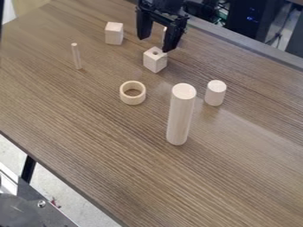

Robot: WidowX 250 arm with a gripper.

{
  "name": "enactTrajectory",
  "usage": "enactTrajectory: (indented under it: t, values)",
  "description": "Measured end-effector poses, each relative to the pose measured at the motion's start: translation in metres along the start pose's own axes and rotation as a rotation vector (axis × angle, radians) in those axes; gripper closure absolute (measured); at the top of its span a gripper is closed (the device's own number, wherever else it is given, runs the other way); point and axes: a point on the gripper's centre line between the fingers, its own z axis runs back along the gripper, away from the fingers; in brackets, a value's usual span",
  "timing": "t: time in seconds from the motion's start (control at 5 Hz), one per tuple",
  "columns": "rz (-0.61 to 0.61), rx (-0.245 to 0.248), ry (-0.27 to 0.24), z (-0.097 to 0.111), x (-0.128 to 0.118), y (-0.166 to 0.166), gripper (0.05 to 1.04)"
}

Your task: Put the cube on top of the cube with a hole

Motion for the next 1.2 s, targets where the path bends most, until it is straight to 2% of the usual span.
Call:
enactTrajectory:
  t: [0.2, 0.4, 0.6, 0.8, 1.0, 1.2]
  values:
    - [-0.004, -0.025, 0.052, -0.020, -0.002, -0.004, 0.085]
    - [0.000, -0.110, 0.006, -0.020, 0.016, -0.012, 0.085]
    - [0.014, -0.151, -0.049, -0.017, 0.037, -0.012, 0.085]
    - [0.037, -0.165, -0.092, -0.012, 0.051, -0.011, 0.085]
    - [0.075, -0.161, -0.122, -0.017, 0.058, -0.006, 0.085]
    - [0.154, -0.121, -0.118, -0.019, 0.061, 0.001, 0.085]
